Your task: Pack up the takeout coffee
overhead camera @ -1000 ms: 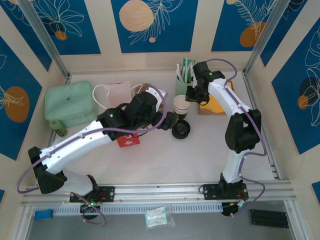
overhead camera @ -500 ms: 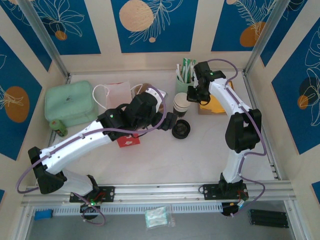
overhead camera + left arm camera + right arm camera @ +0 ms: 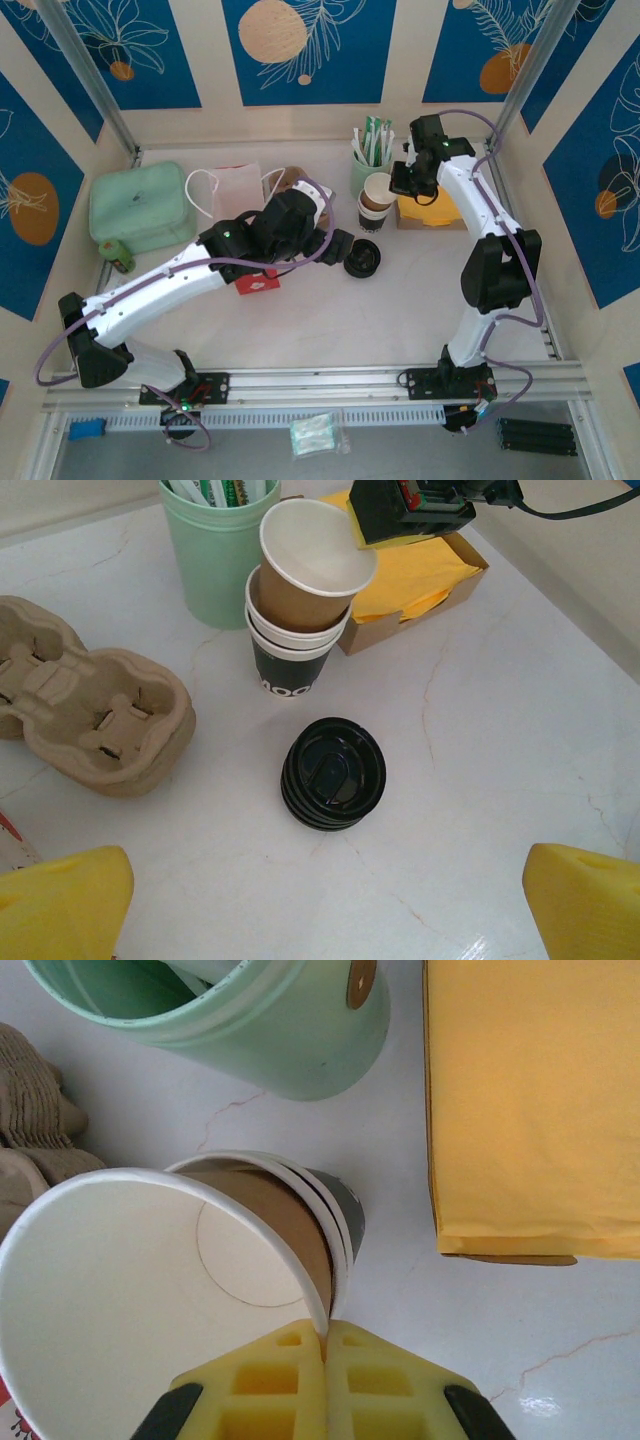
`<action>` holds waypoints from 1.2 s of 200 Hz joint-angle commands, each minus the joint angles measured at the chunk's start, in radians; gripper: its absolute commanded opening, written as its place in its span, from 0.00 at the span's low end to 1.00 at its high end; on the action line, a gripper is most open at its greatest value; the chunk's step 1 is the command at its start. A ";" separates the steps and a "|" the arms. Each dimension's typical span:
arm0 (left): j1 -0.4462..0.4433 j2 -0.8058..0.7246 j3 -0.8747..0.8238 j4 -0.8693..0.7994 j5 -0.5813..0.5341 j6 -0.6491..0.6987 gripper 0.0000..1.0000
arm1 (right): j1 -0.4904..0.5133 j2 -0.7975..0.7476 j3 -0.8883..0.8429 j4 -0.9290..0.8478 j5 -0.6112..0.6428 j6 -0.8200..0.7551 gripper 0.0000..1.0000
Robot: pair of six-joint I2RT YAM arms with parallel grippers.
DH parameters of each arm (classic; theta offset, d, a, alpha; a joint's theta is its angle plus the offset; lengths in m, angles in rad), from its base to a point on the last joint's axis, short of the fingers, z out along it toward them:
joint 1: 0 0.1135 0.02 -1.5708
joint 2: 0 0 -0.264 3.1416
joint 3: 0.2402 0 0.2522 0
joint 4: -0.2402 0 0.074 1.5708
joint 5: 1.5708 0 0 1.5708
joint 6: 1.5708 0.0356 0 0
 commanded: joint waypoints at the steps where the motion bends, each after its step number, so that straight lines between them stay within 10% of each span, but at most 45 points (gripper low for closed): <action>1: -0.012 -0.028 -0.004 0.014 -0.010 -0.021 0.99 | -0.001 -0.065 0.010 -0.006 -0.027 0.015 0.00; 103: -0.012 -0.055 -0.044 0.020 -0.017 -0.038 0.99 | 0.042 -0.249 0.064 -0.039 -0.097 0.024 0.00; 240: -0.025 -0.351 -0.307 -0.057 -0.071 -0.184 0.99 | 0.601 -0.460 -0.498 0.067 0.057 0.184 0.00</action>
